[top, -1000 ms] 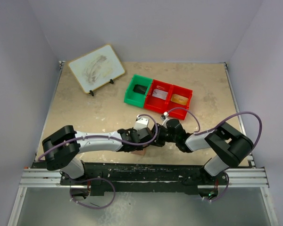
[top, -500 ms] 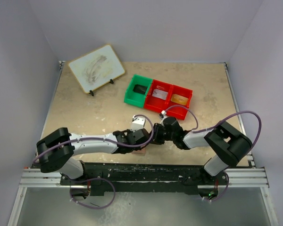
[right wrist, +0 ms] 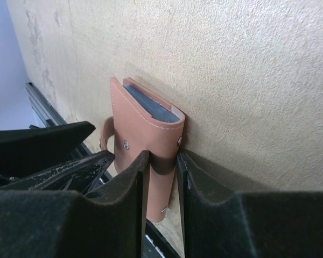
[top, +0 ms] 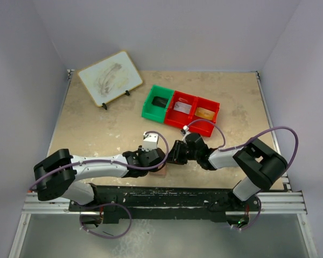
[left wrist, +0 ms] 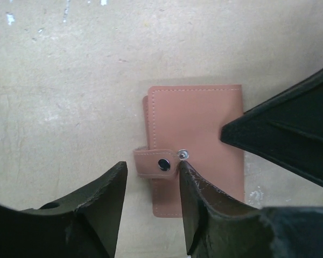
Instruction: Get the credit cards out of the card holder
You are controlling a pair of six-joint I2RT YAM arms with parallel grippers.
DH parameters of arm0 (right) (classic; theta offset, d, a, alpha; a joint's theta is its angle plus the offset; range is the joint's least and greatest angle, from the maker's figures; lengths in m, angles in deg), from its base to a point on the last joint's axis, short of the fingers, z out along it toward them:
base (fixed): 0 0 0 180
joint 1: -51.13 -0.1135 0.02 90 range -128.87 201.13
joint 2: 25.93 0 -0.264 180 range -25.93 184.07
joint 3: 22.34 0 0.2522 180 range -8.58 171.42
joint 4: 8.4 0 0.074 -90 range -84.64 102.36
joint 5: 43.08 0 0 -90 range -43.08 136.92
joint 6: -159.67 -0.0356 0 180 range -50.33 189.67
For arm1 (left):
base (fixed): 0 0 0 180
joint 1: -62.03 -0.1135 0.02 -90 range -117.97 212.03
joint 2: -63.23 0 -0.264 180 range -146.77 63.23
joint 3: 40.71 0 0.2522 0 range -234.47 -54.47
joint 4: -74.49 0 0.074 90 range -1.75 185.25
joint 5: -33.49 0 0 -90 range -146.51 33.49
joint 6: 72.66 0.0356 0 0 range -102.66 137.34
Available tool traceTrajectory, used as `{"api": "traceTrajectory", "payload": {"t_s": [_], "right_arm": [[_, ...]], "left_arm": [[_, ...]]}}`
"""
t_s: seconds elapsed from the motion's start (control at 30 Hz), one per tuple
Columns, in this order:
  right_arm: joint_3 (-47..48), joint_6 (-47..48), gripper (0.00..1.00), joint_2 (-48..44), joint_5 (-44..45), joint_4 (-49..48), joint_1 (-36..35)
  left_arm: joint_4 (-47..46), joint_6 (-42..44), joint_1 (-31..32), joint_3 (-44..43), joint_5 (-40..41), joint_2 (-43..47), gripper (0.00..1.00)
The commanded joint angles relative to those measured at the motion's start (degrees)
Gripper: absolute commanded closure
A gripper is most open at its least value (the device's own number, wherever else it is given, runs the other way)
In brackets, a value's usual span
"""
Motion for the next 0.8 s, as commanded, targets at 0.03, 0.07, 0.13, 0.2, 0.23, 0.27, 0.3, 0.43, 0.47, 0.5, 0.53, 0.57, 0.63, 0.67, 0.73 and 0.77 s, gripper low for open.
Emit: {"api": "traceTrajectory", "payload": {"t_s": [0.03,0.07,0.13,0.2,0.23,0.27,0.3,0.43,0.47,0.5,0.53,0.57,0.63,0.67,0.73,0.77], "right_arm": [[1.11,2.18,0.71,-0.45,1.90,2.64,-0.20],[1.19,2.23,0.70,-0.49,1.82,2.64,-0.29],[1.20,2.27,0.70,-0.50,1.73,2.64,-0.23],[1.20,2.35,0.70,-0.57,1.72,2.64,-0.24],[1.20,2.29,0.70,-0.58,1.72,2.64,-0.25],[1.12,2.27,0.70,-0.63,1.72,2.70,-0.23],[1.12,2.27,0.70,-0.67,1.72,2.65,-0.23],[1.18,2.43,0.70,-0.60,1.59,2.64,-0.25],[1.22,2.49,0.70,-0.48,1.48,2.64,-0.27],[1.27,2.55,0.70,-0.37,1.34,2.58,-0.23],[1.29,2.51,0.70,-0.30,1.22,2.45,-0.18],[1.29,2.53,0.70,-0.16,1.12,2.32,-0.18],[1.29,2.53,0.70,0.08,0.81,2.08,-0.24],[1.29,2.53,0.70,0.11,0.78,1.97,-0.20],[1.20,2.53,0.70,0.12,0.67,1.78,-0.21],[1.20,2.53,0.70,0.12,0.59,1.77,-0.24]], "left_arm": [[4.42,-1.65,-0.03,-1.58,5.30,-1.02,0.57],[4.60,-1.45,0.00,-1.89,5.30,-1.37,0.57],[4.81,-1.52,0.03,-2.45,5.49,-2.00,0.57],[5.16,-1.92,0.03,-2.79,5.79,-2.44,0.59],[5.19,-2.13,0.03,-2.82,5.88,-2.44,0.60],[5.30,-2.30,0.03,-2.87,6.07,-2.46,0.63],[5.66,-2.74,0.03,-2.96,6.41,-2.33,0.64],[5.93,-3.77,0.03,-2.27,7.22,-1.34,0.63],[5.81,-3.86,0.03,-2.02,7.29,-1.13,0.60],[5.80,-3.89,0.01,-1.84,7.42,-0.92,0.58],[6.04,-4.02,0.02,-1.69,7.62,-0.91,0.56],[6.53,-4.23,0.03,-1.72,7.99,-1.04,0.55],[7.02,-4.55,0.03,-1.78,8.35,-1.28,0.54],[6.92,-4.69,0.03,-1.62,8.42,-1.32,0.54],[6.47,-4.93,0.03,-1.32,8.50,-1.16,0.55],[6.35,-5.07,0.03,-1.32,8.70,-1.25,0.57]]}}
